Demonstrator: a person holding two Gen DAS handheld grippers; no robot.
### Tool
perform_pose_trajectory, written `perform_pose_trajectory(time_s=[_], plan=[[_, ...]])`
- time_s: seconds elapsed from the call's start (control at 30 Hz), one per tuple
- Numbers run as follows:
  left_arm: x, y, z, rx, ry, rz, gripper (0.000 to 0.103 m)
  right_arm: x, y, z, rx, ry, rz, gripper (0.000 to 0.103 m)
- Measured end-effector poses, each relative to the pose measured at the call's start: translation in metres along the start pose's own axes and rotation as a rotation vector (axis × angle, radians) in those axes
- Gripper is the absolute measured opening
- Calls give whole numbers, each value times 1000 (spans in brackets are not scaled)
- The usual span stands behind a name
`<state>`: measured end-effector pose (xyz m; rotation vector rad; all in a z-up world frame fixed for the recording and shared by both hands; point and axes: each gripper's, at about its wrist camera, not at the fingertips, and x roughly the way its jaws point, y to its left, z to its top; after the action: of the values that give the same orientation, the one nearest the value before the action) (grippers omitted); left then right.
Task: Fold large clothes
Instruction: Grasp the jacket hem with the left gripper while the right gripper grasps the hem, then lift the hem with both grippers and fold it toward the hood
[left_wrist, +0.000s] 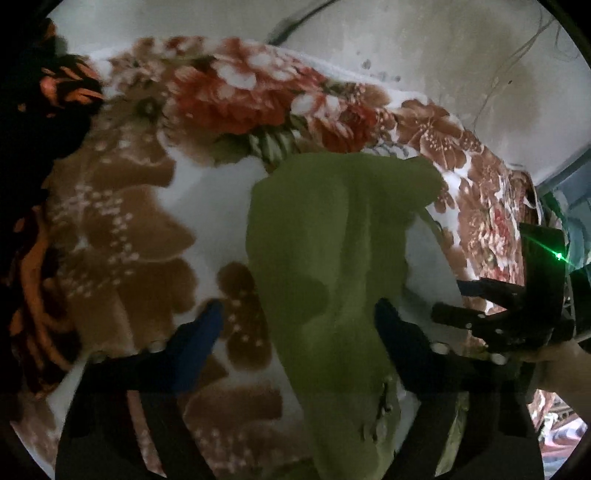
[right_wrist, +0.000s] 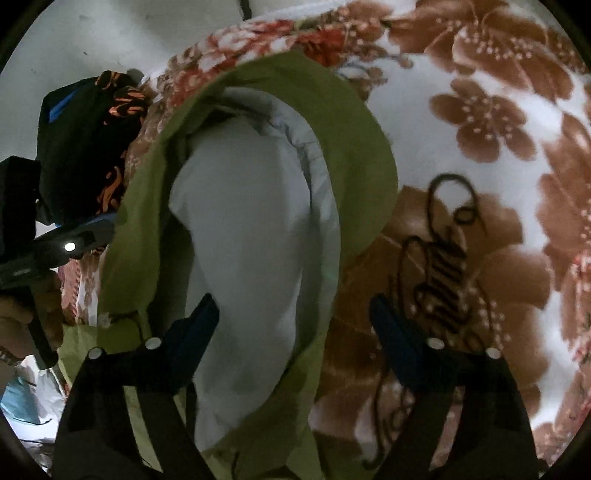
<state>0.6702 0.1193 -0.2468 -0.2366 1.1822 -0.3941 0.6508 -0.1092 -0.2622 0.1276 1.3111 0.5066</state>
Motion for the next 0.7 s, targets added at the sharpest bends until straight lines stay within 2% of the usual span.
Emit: perform_pose_trajectory(time_s=[0.03, 0.07, 0.1, 0.13, 0.17, 0.2, 0.3, 0.37, 0.53, 0.7], plan=[[8, 1, 2, 1, 13, -14, 61, 4, -1, 1, 1, 6, 19, 63], [15, 0, 3, 14, 27, -15, 44, 6, -1, 2, -2, 7, 34, 54], [21, -2, 3, 34, 44, -12, 35, 6, 1, 2, -13, 3, 44, 46], [27, -6, 2, 66, 62, -8, 18, 8, 5, 2, -32, 3, 58, 41], [30, -9, 2, 88, 69, -12, 10, 9, 8, 3, -47, 5, 64, 30], [30, -13, 0, 114, 65, -31, 8, 11, 11, 2, -62, 10, 67, 20], [20, -15, 0, 123, 34, -78, 3, 7, 17, 1, -105, -9, 43, 8], [5, -17, 0, 116, -11, -122, 2, -2, 21, 2, -120, -30, 27, 8], [-44, -39, -5, 183, -90, -146, 2, -46, 41, -7, -195, -95, 7, 7], [-104, -73, -31, 256, -150, -171, 2, -102, 65, -35, -237, -152, -2, 7]])
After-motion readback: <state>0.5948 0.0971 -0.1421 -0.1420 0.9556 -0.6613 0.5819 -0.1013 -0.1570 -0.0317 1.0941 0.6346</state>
